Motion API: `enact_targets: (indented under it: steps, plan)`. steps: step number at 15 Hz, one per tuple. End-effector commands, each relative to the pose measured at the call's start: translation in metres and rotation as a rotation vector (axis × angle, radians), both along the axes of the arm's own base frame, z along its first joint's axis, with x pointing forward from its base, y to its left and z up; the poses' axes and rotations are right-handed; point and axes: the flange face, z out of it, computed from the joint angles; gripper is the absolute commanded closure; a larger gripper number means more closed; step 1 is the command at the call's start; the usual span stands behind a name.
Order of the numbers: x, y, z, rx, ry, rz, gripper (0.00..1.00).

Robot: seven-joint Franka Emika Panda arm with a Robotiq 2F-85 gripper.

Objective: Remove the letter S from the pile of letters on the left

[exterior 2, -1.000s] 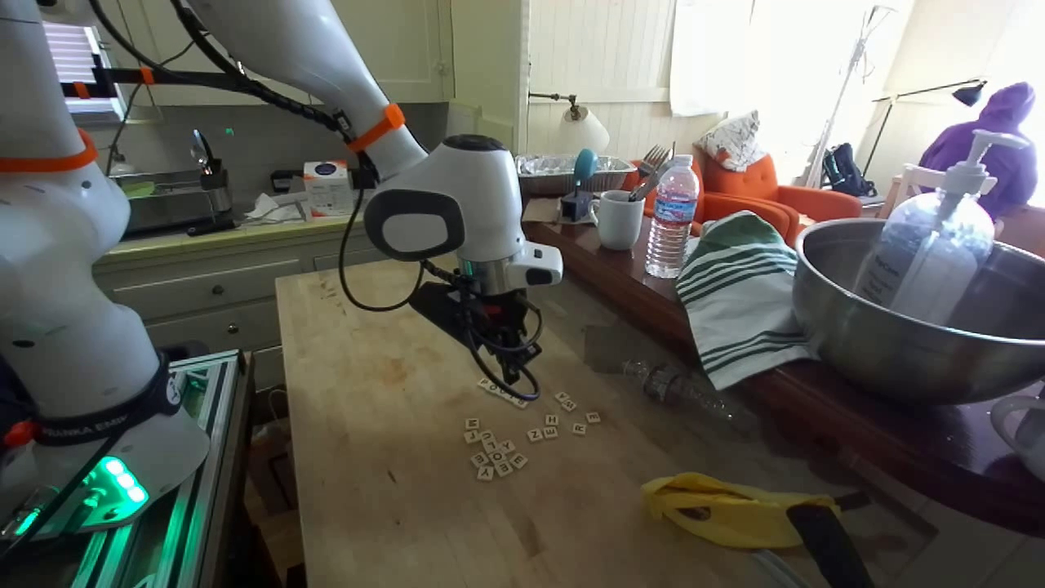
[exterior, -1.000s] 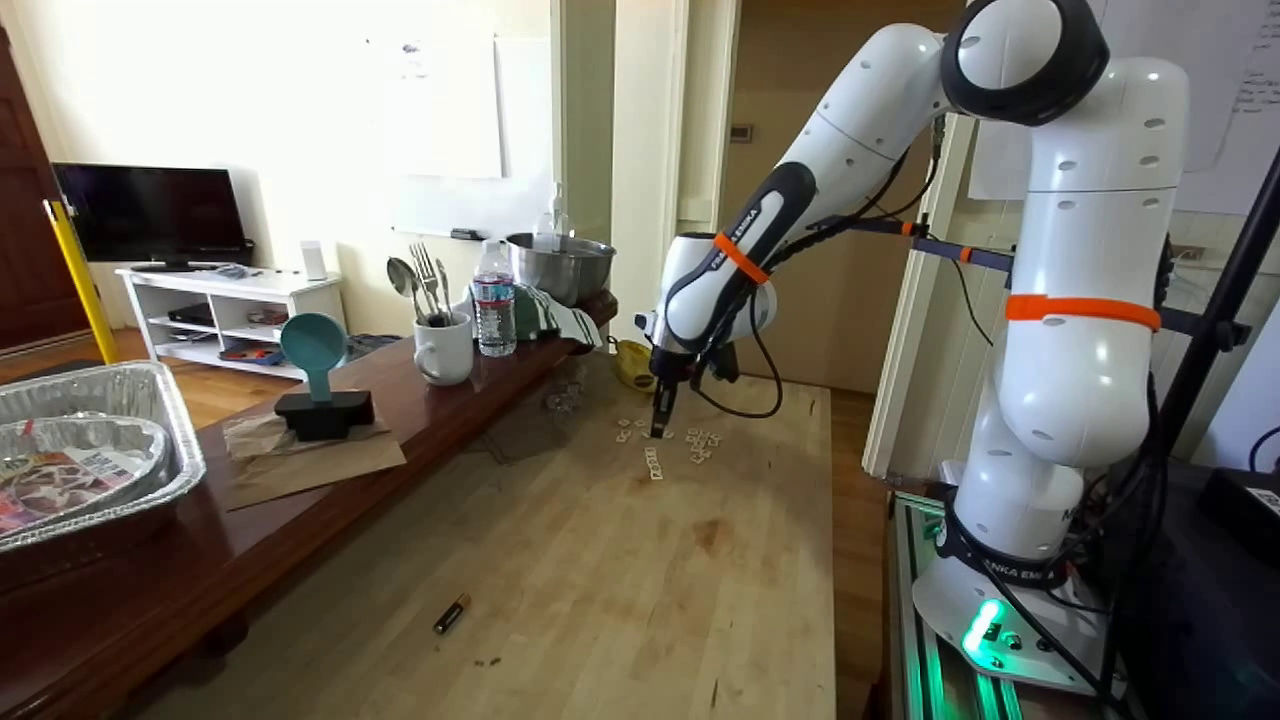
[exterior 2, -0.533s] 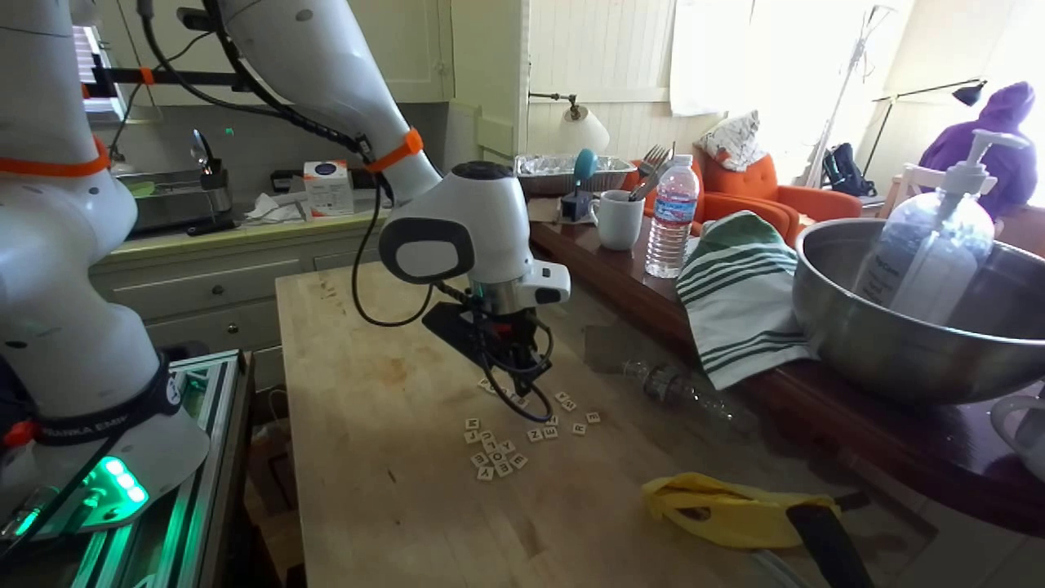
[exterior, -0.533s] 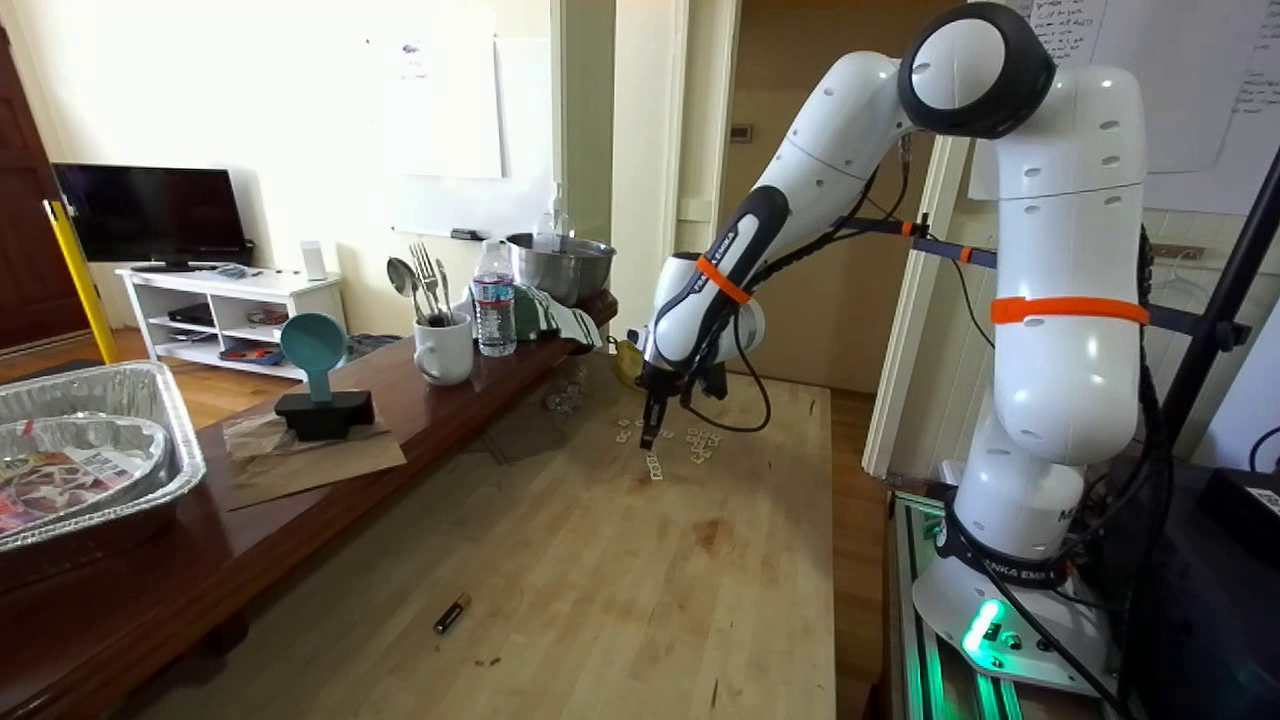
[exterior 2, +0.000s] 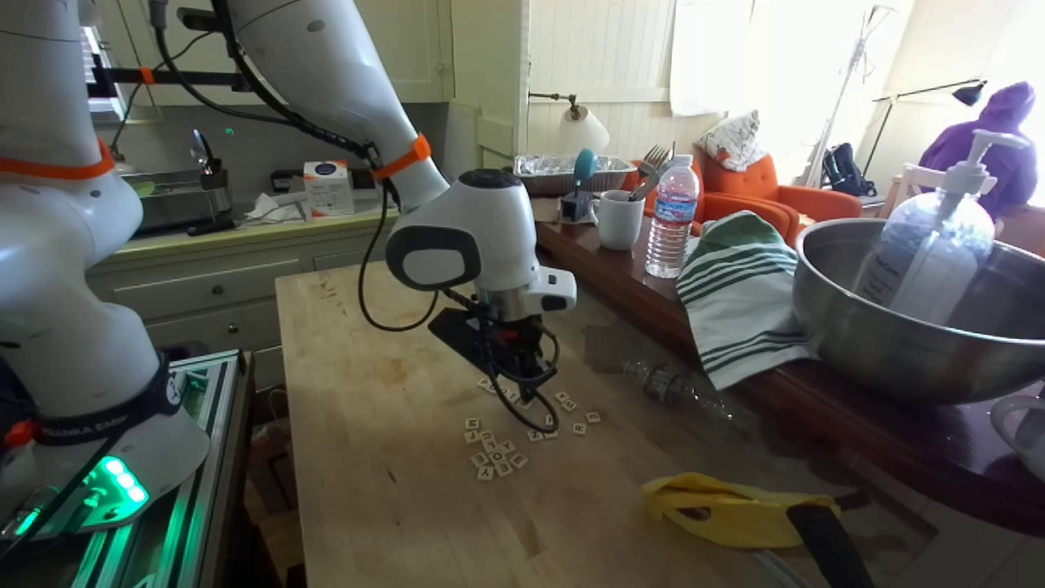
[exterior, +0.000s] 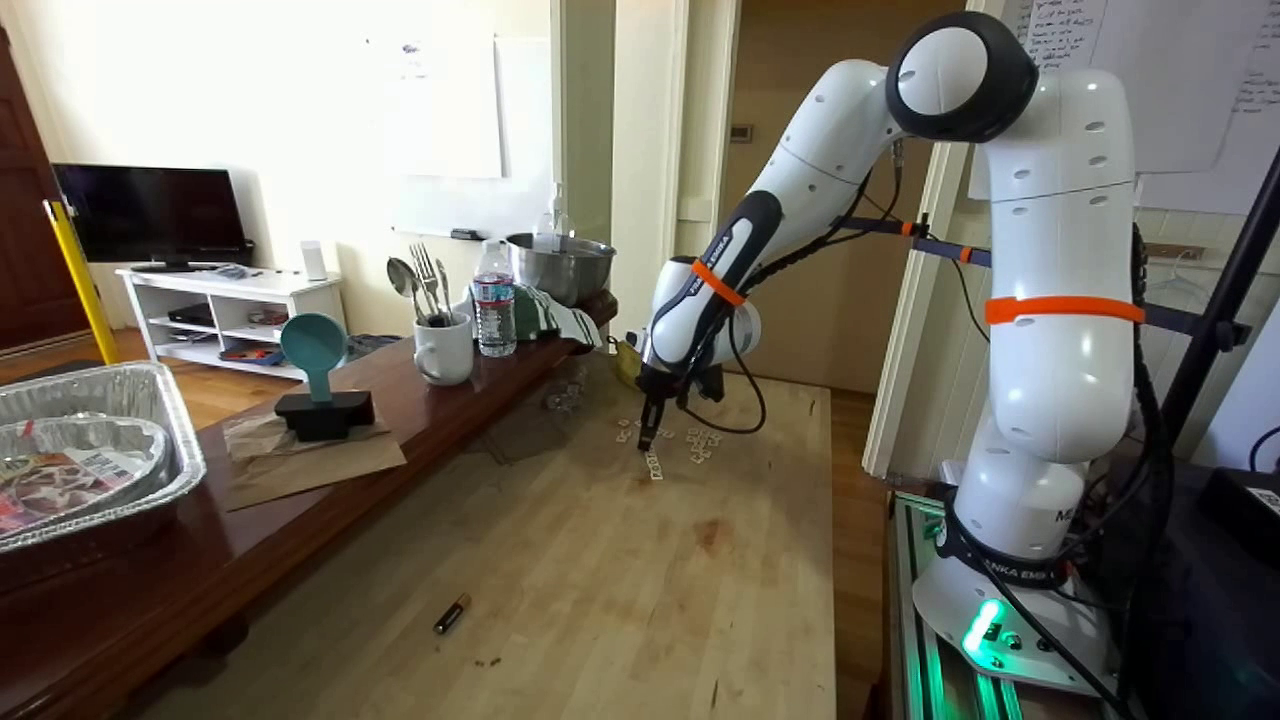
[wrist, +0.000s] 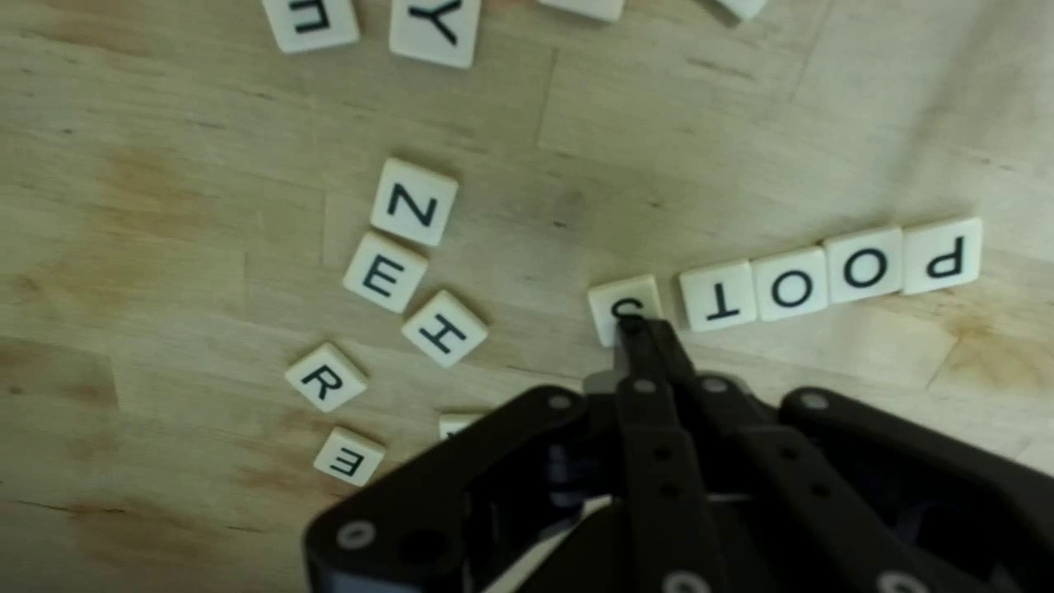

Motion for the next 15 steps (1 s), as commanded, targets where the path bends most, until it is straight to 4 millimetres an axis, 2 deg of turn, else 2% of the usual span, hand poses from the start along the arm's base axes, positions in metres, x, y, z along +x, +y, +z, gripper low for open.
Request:
enact_targets:
  steps: [1,10,12,15]
  plan:
    - [0.0,-0.014,-0.009,-0.012,-0.005,-0.006,1.0]
    - [-0.013,-0.059,-0.008,-0.064,0.019,-0.048,1.0]
    - [-0.014,-0.061,-0.003,-0.072,0.013,-0.039,1.0]
    - [-0.013,-0.05,0.011,-0.059,-0.009,-0.026,1.0]
